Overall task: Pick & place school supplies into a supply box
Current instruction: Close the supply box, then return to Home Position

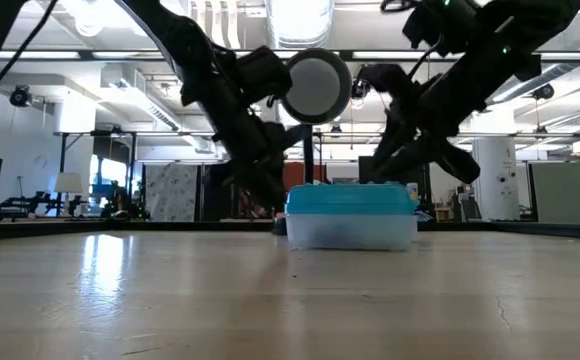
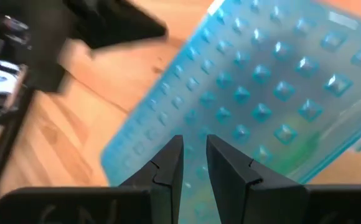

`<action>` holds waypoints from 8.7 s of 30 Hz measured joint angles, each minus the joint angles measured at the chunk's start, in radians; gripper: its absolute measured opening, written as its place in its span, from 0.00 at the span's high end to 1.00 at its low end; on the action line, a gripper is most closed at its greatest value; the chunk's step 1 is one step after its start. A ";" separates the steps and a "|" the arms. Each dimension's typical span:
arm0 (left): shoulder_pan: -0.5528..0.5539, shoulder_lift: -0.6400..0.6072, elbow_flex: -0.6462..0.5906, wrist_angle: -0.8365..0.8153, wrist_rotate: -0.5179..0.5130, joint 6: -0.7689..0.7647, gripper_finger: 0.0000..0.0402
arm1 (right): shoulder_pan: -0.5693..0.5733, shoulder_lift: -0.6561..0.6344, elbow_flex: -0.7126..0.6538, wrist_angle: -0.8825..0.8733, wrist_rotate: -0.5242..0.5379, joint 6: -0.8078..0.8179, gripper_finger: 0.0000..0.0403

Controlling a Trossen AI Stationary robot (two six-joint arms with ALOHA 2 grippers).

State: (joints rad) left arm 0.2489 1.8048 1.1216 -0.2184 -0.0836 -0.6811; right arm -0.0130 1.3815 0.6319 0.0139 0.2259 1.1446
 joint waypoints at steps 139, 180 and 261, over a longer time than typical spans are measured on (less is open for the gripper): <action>-0.113 -0.951 -0.870 0.906 0.170 0.033 1.00 | 0.023 -1.376 -0.623 0.206 -0.127 -0.630 0.84; -0.113 -1.208 -1.113 0.712 0.154 0.063 1.00 | 0.022 -1.361 -0.623 0.033 -0.147 -0.625 0.84; -0.111 -1.783 -1.115 0.245 0.143 0.064 1.00 | 0.022 -1.360 -0.623 0.006 -0.147 -0.624 0.84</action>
State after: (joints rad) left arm 0.1383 0.0220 0.0071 0.0261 0.0593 -0.6174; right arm 0.0086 0.0219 0.0093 0.0200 0.0788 0.5201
